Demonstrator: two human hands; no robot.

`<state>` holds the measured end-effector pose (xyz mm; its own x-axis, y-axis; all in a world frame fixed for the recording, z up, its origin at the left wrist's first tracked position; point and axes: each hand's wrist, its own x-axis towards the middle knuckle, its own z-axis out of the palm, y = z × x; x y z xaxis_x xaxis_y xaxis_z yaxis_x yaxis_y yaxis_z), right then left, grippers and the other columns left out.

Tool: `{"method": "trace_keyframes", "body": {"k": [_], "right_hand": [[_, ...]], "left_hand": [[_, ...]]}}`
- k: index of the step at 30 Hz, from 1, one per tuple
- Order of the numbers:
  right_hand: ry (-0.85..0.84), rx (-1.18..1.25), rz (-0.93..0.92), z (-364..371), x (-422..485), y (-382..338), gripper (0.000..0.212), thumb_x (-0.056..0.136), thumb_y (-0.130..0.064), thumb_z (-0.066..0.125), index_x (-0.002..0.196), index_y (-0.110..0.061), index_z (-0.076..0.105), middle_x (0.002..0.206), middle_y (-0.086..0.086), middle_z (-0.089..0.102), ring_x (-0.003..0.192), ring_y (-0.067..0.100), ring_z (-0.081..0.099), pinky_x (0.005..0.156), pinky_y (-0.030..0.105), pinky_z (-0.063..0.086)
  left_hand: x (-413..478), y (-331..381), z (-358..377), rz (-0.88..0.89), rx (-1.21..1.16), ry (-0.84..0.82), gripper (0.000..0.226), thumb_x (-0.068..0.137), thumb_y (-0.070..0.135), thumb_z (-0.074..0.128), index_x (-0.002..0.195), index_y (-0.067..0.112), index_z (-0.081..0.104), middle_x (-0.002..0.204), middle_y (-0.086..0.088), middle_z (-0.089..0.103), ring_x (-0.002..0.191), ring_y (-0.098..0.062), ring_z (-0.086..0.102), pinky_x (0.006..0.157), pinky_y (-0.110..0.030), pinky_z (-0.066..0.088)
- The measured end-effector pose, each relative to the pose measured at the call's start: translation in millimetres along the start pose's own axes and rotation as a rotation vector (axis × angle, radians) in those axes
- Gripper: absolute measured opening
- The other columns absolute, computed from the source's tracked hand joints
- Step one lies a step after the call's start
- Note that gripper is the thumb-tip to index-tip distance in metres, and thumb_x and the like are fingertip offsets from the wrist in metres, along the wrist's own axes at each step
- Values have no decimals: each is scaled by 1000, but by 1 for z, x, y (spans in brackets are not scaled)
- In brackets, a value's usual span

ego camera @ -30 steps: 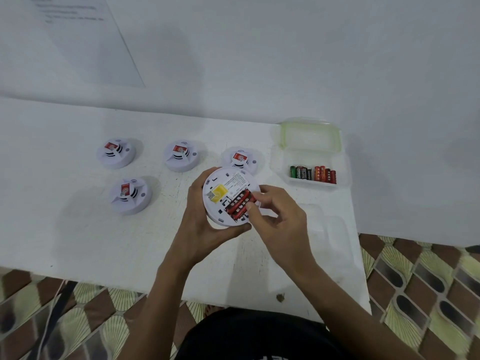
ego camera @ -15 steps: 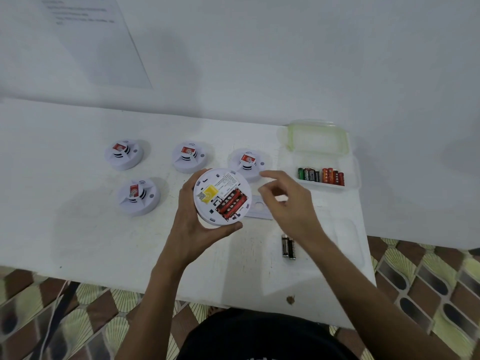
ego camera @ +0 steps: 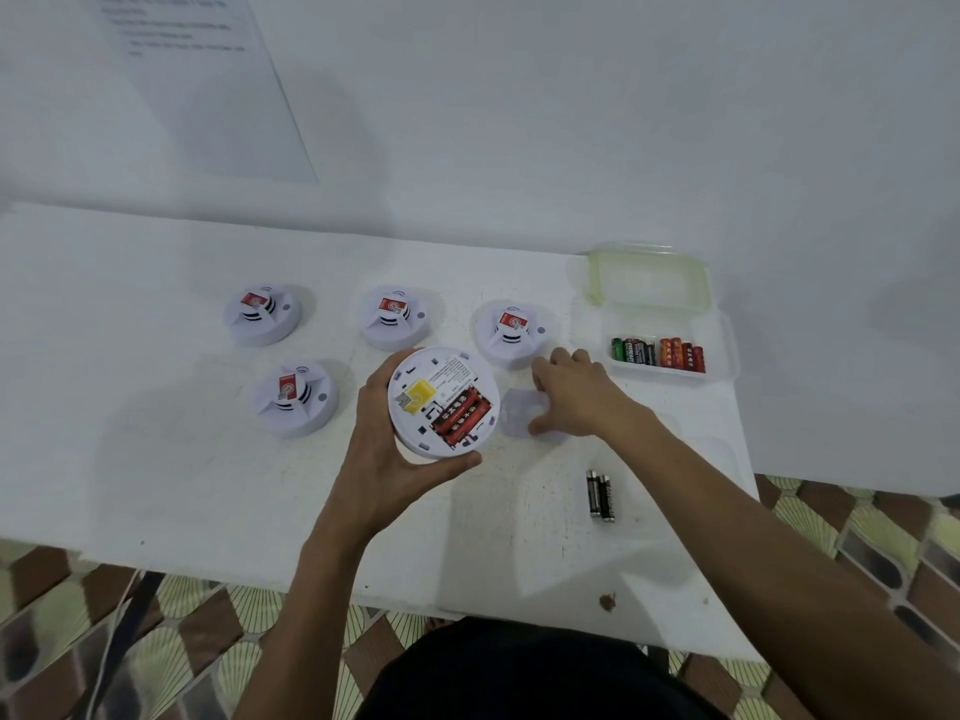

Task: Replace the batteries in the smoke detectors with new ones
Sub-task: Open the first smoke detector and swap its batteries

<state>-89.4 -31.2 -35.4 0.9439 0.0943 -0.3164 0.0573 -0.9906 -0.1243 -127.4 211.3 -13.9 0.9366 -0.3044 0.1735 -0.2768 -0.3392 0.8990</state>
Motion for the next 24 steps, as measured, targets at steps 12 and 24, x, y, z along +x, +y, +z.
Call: {"method": "trace_keyframes", "body": {"k": [12,24], "right_hand": [[380,1081,7,-43,-56,-49,28,87,-37,67,82,-15,49,75,-4,54,66,12,50,62,24,44],[873,399,-161,-19,-67,-109,39,80,-51,66,100,-18,69,100,1,65,88,21,58,73,33,48]], "left_hand": [[2,-9,-9,33,13,-30,98,60,62,77,140,30,30,140,3,42,129,-15,43,106,-46,41],[4,-6,-11,181,-20,-75,81,70,52,74,135,39,29,139,28,32,129,8,35,103,-7,30]]}}
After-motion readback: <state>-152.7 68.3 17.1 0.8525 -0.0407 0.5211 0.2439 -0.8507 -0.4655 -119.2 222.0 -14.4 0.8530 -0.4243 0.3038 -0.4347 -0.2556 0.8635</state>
